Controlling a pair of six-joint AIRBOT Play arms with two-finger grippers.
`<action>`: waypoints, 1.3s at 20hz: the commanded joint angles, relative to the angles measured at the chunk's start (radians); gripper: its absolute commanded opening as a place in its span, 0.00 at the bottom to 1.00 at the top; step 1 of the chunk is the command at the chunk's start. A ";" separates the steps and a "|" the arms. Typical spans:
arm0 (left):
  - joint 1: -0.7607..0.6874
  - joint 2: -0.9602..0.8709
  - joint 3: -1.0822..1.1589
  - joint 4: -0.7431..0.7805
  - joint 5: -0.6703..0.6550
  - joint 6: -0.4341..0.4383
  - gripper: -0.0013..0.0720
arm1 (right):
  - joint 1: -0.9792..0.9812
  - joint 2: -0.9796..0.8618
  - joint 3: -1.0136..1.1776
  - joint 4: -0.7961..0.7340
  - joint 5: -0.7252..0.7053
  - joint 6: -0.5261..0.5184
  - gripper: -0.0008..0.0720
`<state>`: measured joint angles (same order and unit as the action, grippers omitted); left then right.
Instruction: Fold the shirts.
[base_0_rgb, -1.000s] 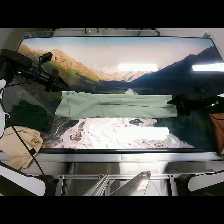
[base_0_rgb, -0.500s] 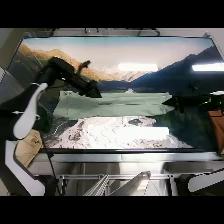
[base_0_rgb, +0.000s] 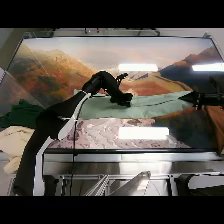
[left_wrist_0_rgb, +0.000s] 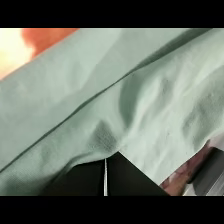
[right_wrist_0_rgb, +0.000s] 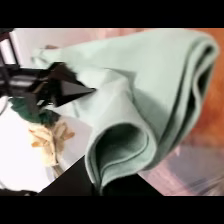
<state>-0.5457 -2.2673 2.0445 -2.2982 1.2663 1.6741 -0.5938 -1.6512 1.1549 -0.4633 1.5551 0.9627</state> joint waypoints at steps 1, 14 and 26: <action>-0.020 -0.005 0.021 -0.158 0.025 -0.004 0.05 | -0.021 0.067 0.024 0.147 0.138 -0.025 0.03; 0.616 0.913 -0.518 -0.189 0.309 0.249 0.05 | 1.012 0.024 0.116 0.279 -0.813 0.009 0.03; 0.755 1.151 -0.982 -0.193 0.283 0.369 0.05 | 1.068 -0.262 0.478 0.032 -0.457 0.182 0.54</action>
<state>0.1921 -1.1442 1.1053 -2.4908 1.5379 2.0270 0.5400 -1.9343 1.6161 -0.2554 0.9245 1.0348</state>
